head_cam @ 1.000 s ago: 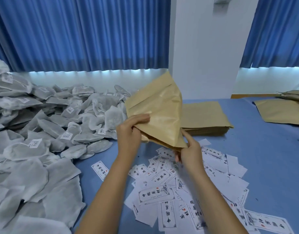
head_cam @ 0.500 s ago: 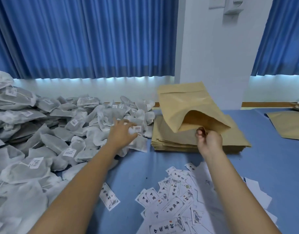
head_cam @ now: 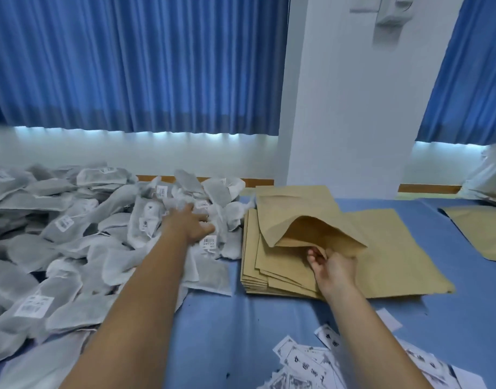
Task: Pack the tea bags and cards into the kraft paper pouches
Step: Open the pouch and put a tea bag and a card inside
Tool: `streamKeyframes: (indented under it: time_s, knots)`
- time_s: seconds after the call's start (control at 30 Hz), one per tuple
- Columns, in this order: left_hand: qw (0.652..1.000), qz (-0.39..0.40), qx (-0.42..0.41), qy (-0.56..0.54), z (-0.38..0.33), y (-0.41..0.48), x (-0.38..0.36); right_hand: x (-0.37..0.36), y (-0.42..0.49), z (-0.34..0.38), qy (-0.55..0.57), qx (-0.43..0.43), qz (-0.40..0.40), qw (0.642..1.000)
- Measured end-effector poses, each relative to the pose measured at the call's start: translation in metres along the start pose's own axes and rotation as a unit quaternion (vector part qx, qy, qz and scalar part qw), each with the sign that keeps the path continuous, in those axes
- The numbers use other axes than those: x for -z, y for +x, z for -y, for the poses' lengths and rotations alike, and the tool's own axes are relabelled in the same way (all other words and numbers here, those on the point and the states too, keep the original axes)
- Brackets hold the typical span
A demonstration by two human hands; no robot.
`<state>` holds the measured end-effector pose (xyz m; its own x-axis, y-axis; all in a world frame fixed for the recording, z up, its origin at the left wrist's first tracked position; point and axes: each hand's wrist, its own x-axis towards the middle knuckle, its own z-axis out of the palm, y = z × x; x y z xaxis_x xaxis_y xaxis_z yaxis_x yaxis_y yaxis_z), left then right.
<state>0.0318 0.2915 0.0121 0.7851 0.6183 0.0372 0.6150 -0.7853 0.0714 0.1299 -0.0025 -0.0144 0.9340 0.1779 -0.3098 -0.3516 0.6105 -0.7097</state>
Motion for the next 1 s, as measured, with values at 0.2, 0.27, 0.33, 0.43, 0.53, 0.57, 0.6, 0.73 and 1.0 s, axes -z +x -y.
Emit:
streamKeyframes:
  time_s: [0.2, 0.27, 0.33, 0.43, 0.53, 0.57, 0.6, 0.73, 1.0]
  knots:
    - [0.999, 0.028, 0.006, -0.028, 0.002, -0.025, -0.002, -0.001, -0.002, 0.007, -0.024, -0.029, 0.013, 0.999]
    - [0.998, 0.035, -0.011, -0.058, -0.003, -0.052, -0.003, -0.004, -0.007, 0.007, -0.031, -0.029, 0.013, 0.999]
    - [0.996, 0.029, -0.033, -0.078, -0.009, -0.079, -0.002, -0.006, -0.014, 0.01, -0.035, -0.029, 0.016, 0.999]
    - [0.995, 0.015, -0.029, -0.099, -0.019, -0.12, -0.001, -0.009, -0.027, 0.016, -0.037, -0.029, 0.033, 0.998]
    - [0.993, 0.013, -0.03, -0.112, -0.027, -0.155, -0.002, -0.008, -0.041, 0.024, -0.043, -0.03, 0.055, 0.997]
    - [0.993, 0.018, -0.033, -0.11, -0.028, -0.165, -0.002, -0.007, -0.048, 0.027, -0.047, -0.03, 0.065, 0.996]
    - [0.994, 0.023, -0.036, -0.103, -0.028, -0.175, -0.002, -0.005, -0.055, 0.03, -0.05, -0.03, 0.074, 0.996]
    - [0.999, 0.001, -0.03, -0.022, -0.032, -0.204, 0.009, 0.013, -0.091, 0.046, -0.036, -0.006, 0.107, 0.994]
    - [0.969, -0.175, 0.174, -0.014, -0.078, -0.282, 0.016, 0.078, -0.159, 0.057, -0.044, 0.083, 0.093, 0.991]
